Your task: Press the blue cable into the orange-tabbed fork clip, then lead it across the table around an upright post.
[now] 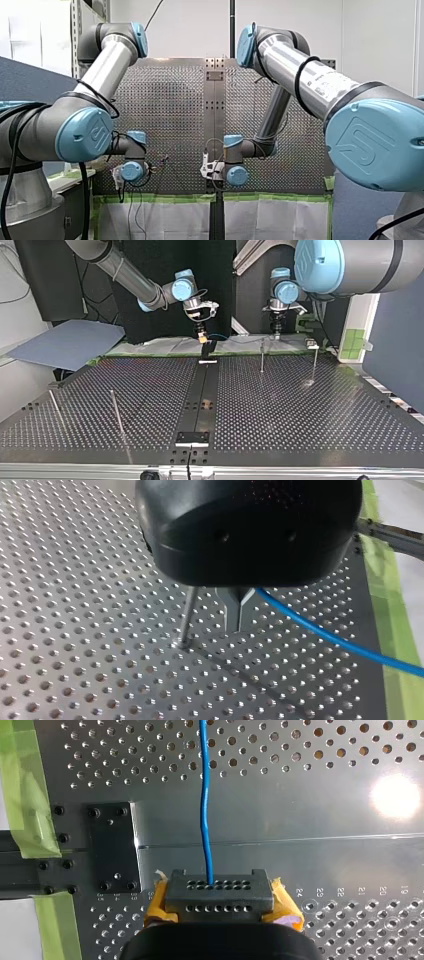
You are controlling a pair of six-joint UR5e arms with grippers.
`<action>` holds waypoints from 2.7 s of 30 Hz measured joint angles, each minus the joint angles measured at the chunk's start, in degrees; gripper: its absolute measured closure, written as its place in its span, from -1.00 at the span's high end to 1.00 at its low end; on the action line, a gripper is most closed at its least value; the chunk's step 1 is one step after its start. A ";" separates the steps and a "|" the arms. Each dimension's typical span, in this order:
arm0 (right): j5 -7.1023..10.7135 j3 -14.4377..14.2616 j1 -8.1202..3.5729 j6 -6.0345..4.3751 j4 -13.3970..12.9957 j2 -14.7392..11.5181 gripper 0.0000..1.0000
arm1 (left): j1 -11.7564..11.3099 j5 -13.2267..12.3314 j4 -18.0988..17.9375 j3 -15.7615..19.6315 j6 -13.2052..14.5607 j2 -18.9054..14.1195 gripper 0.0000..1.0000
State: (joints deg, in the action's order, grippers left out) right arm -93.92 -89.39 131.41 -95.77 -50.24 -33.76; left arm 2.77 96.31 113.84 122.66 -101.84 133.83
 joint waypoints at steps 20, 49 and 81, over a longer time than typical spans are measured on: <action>-0.05 4.24 -0.18 0.08 3.74 2.22 -1.00 | -0.06 -0.02 3.52 -5.52 -1.78 0.84 -1.00; 0.07 7.73 -3.51 0.66 7.19 2.23 -1.00 | -1.31 -2.11 14.60 -13.93 -1.62 0.84 -0.91; 0.17 7.82 -4.27 1.01 8.02 2.23 -1.00 | -3.91 -8.96 18.69 -9.07 2.23 -4.13 0.85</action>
State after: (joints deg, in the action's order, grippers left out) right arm -93.75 -81.58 127.14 -94.76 -42.22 -31.52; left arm -1.14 87.36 132.53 113.59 -99.60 129.70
